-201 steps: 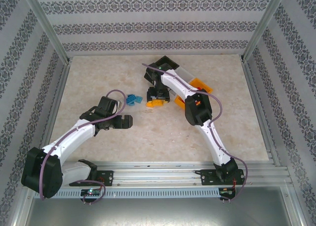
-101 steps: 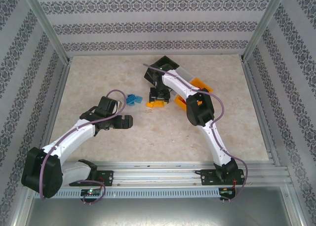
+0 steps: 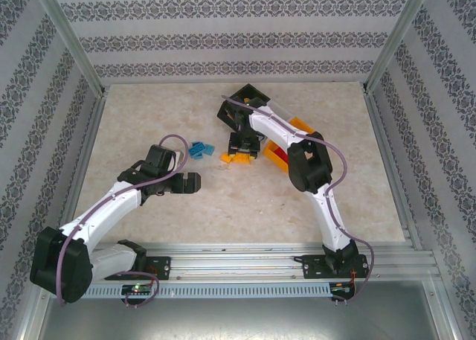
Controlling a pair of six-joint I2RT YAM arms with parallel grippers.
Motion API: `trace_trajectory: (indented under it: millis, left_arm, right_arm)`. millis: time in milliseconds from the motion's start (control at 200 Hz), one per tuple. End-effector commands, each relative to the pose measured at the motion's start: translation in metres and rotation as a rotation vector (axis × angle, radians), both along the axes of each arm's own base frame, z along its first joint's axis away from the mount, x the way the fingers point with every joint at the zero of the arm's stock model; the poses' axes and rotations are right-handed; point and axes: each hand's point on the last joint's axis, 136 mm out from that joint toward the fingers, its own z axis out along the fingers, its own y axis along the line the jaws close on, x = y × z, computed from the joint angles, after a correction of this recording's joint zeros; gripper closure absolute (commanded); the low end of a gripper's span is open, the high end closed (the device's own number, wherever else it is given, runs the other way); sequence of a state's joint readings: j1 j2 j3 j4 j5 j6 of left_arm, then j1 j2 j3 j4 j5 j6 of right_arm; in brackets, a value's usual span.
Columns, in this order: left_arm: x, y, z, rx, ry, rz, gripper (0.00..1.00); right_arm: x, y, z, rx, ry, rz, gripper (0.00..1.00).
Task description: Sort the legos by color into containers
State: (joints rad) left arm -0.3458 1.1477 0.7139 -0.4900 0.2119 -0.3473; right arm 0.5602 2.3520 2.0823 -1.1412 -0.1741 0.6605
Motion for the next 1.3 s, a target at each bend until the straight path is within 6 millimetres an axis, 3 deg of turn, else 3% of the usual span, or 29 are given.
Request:
trace_trajectory:
  millis: [0, 275, 415, 679, 814, 959, 1294]
  left_arm:
    - [0.005, -0.006, 0.012, -0.029, -0.025, -0.015, 0.00]
    - [0.004, -0.007, 0.010, -0.034, -0.013, -0.023, 0.00]
    - [0.003, -0.014, 0.009, -0.064, -0.004, -0.044, 0.00]
    - [-0.001, -0.049, 0.014, -0.251, 0.015, -0.158, 0.00]
    - [-0.003, -0.057, 0.017, -0.297, 0.011, -0.185, 0.00]
    - [-0.003, -0.054, 0.012, -0.278, 0.016, -0.177, 0.00]
    - [-0.004, -0.047, -0.002, -0.223, 0.054, -0.162, 0.00]
  right_arm:
    - [0.001, 0.001, 0.029, 0.045, -0.049, -0.035, 0.51]
    - [0.009, -0.004, 0.060, 0.083, -0.113, -0.060, 0.51]
    - [0.028, -0.016, 0.080, 0.114, -0.156, -0.109, 0.51]
    - [0.077, -0.032, 0.107, 0.240, -0.214, -0.289, 0.51]
    - [0.105, -0.037, 0.107, 0.314, -0.219, -0.426, 0.51]
    - [0.143, -0.027, 0.108, 0.452, -0.246, -0.537, 0.51]
    - [0.212, -0.026, 0.086, 0.554, -0.296, -0.674, 0.48]
